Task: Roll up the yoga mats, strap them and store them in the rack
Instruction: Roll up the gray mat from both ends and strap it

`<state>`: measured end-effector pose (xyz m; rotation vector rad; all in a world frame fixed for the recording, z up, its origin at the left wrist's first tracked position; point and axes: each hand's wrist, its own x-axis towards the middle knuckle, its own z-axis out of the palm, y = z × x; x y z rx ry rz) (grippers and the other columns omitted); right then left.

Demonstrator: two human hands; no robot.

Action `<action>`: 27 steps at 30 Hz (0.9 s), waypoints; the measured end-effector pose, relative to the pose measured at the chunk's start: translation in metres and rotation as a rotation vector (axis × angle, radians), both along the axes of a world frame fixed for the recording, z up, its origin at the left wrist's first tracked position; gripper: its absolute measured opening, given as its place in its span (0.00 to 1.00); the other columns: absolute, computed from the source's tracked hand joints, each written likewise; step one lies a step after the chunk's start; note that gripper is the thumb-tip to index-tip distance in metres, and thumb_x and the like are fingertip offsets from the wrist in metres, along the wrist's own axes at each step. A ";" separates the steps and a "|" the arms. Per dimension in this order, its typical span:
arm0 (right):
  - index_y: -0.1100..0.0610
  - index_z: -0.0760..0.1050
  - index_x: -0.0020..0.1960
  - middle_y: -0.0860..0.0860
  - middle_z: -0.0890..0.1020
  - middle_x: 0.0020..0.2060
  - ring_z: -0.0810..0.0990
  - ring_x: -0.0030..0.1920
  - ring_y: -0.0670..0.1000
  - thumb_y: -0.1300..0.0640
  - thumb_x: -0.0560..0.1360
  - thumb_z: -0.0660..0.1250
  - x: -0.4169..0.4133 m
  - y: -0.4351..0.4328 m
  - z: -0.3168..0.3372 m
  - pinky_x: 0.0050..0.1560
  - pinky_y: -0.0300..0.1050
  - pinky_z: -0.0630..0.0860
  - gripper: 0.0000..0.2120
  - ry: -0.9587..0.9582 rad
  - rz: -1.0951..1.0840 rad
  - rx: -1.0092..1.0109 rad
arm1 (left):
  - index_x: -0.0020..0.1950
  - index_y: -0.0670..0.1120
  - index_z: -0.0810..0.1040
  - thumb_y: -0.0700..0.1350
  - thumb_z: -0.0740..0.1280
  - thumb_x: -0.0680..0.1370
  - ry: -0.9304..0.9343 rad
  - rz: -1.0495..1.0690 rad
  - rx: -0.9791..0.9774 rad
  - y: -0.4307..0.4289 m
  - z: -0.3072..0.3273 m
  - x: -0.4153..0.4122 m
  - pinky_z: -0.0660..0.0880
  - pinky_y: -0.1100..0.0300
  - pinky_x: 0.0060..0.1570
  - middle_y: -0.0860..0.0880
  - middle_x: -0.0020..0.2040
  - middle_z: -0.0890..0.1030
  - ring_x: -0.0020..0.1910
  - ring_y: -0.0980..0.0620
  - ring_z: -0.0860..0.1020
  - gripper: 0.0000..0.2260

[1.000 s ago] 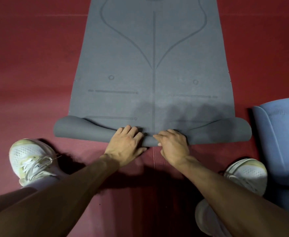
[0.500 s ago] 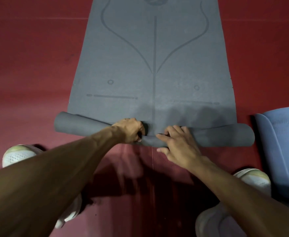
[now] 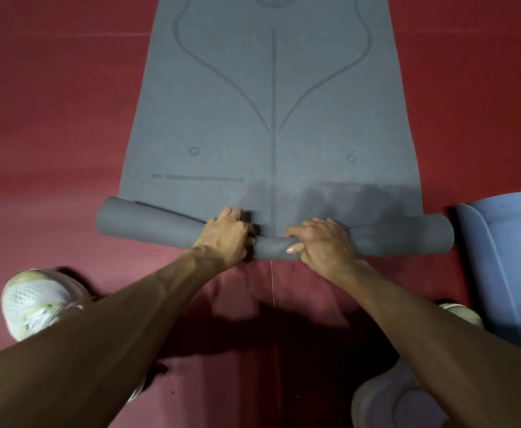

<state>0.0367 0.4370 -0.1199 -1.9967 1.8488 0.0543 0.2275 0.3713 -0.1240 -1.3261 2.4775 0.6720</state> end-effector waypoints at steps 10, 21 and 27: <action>0.50 0.82 0.49 0.45 0.69 0.44 0.70 0.56 0.50 0.47 0.77 0.66 -0.007 -0.025 0.004 0.59 0.42 0.64 0.09 -0.092 0.008 0.148 | 0.70 0.49 0.69 0.51 0.66 0.77 0.013 -0.073 -0.006 0.002 0.007 0.013 0.67 0.54 0.62 0.48 0.63 0.73 0.60 0.46 0.70 0.21; 0.57 0.80 0.49 0.53 0.77 0.42 0.76 0.43 0.56 0.51 0.69 0.74 0.001 0.005 -0.007 0.45 0.51 0.71 0.13 0.113 0.033 -0.366 | 0.60 0.51 0.79 0.46 0.68 0.75 0.035 0.212 0.087 -0.030 0.006 -0.010 0.71 0.59 0.53 0.44 0.57 0.81 0.57 0.43 0.77 0.13; 0.58 0.80 0.53 0.52 0.80 0.45 0.78 0.46 0.55 0.47 0.63 0.78 0.011 0.011 -0.017 0.51 0.51 0.75 0.24 0.180 -0.003 -0.238 | 0.56 0.47 0.82 0.44 0.70 0.73 0.100 0.244 0.165 -0.036 -0.002 -0.008 0.69 0.61 0.53 0.50 0.50 0.68 0.54 0.44 0.76 0.12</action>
